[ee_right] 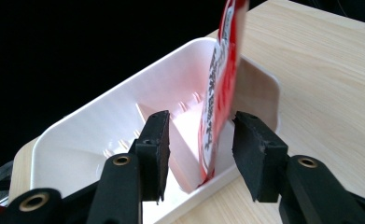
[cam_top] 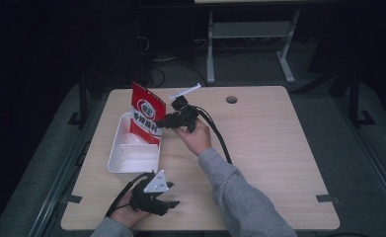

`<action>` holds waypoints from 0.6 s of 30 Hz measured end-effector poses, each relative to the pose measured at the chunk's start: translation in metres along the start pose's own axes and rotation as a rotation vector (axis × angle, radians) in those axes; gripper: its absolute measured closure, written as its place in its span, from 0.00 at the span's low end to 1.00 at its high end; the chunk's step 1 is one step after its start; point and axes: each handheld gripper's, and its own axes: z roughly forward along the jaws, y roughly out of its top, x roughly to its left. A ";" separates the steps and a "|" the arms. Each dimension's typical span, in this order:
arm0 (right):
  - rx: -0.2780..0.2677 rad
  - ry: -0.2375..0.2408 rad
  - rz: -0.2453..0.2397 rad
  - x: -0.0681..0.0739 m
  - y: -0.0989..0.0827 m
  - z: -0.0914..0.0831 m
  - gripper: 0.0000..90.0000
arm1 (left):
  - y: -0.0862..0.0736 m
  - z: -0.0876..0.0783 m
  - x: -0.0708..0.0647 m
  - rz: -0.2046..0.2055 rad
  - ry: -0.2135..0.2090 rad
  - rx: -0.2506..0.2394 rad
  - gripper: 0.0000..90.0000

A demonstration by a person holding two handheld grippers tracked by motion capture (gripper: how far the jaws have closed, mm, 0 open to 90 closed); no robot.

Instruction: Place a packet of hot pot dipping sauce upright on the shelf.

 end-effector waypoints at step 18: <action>0.005 0.018 0.054 -0.010 -0.018 -0.034 0.56 | 0.001 0.000 -0.001 0.001 0.012 0.004 0.38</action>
